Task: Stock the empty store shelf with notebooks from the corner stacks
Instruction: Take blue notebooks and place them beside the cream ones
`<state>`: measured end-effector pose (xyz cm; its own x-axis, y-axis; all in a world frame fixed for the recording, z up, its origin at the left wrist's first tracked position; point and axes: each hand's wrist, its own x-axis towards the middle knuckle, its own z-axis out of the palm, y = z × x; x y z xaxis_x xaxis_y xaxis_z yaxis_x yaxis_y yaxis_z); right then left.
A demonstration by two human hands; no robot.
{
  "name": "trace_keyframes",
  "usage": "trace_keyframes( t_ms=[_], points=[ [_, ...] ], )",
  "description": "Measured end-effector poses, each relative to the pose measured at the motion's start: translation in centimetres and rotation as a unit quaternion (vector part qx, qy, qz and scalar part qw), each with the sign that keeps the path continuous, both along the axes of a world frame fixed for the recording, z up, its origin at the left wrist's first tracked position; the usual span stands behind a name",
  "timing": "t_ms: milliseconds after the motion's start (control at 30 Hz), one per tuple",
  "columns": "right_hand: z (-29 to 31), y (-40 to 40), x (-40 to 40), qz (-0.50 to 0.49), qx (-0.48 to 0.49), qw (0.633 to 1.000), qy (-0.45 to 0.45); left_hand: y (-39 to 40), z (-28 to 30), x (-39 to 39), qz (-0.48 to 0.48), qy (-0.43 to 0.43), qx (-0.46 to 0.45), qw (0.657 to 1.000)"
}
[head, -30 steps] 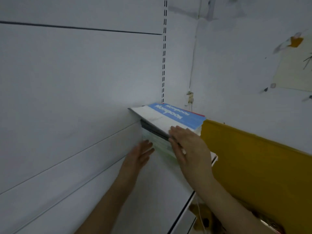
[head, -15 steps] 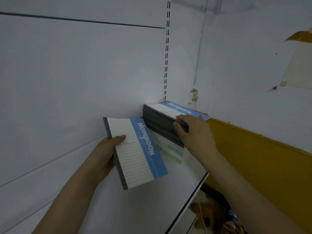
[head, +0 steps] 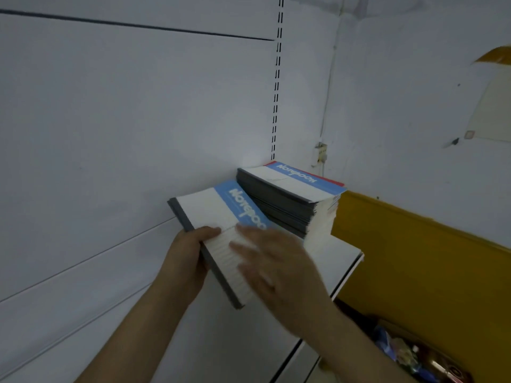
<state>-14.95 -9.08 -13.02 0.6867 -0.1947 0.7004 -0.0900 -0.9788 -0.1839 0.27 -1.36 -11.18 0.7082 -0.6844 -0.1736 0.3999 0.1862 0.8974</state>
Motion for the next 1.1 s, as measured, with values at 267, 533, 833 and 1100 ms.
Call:
trace_keyframes(
  t_ms=[267,533,833,1100],
  points=[
    [2.7,-9.4,-0.1,-0.253,0.083,0.962,0.054,0.3,-0.5,-0.1,-0.026,-0.020,0.013,0.999],
    [1.7,-3.8,-0.5,-0.193,0.003,0.974,-0.114,-0.3,-1.8,-0.8,-0.004,-0.009,-0.014,1.000],
    [-3.0,-1.2,0.5,0.023,0.052,0.997,-0.061,0.0,-1.3,-2.5,0.004,-0.061,-0.072,0.996],
    [-1.2,-2.8,2.5,0.084,0.473,0.870,-0.109,2.8,-3.6,-2.1,0.007,-0.246,0.025,0.969]
  ],
)
